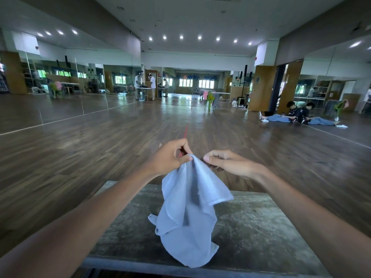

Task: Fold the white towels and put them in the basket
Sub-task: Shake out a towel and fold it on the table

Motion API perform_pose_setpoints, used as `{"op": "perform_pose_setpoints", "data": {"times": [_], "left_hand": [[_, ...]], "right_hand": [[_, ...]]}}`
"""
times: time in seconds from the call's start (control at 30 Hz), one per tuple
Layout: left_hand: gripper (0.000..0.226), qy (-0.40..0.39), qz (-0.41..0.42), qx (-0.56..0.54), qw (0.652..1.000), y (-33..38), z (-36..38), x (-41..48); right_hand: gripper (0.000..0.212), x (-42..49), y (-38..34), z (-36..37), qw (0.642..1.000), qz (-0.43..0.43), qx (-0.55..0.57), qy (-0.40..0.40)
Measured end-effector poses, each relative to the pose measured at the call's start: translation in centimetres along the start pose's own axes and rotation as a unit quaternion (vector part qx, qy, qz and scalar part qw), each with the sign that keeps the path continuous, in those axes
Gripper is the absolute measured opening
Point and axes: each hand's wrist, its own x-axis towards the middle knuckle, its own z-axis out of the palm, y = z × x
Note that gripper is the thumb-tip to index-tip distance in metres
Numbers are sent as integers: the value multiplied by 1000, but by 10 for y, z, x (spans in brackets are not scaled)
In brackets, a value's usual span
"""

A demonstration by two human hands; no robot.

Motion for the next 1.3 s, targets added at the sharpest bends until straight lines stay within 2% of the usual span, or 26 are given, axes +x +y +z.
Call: {"op": "perform_pose_setpoints", "data": {"times": [0.17, 0.3, 0.4, 0.53, 0.63, 0.83, 1.0, 1.13, 1.23, 1.3], "left_hand": [[18, 29, -17, 18, 999, -1, 3, -4], [9, -2, -27, -16, 999, 2, 1, -9], [13, -47, -110, -94, 988, -2, -6, -14], [21, -117, -208, -90, 967, -13, -11, -19], [18, -142, -205, -107, 962, -15, -6, -20], [7, -55, -164, -133, 976, -10, -7, -13], [6, -9, -99, -105, 989, -3, -13, -9], [7, -8, -72, -94, 993, 6, -15, -10], [8, -29, -71, -79, 994, 10, -16, -13], [6, -64, -108, -77, 989, 9, -16, -14]], "right_hand": [[25, 6, 2, 12, 1000, -8, 19, -13], [5, 15, 5, 21, 999, -26, 26, 21], [6, 15, 3, 19, 998, -54, 7, 37], [3, 11, -5, 16, 995, -83, -8, 46], [8, 10, -8, 14, 995, -91, -15, 44], [11, 7, -5, 10, 995, -91, 5, 49], [20, 2, -7, 7, 1000, 11, 0, 9], [26, 6, -9, 8, 1000, 7, 0, -15], [18, 7, -12, 4, 1000, -9, -6, -10], [4, 8, -19, 1, 999, -30, -5, 17]]}}
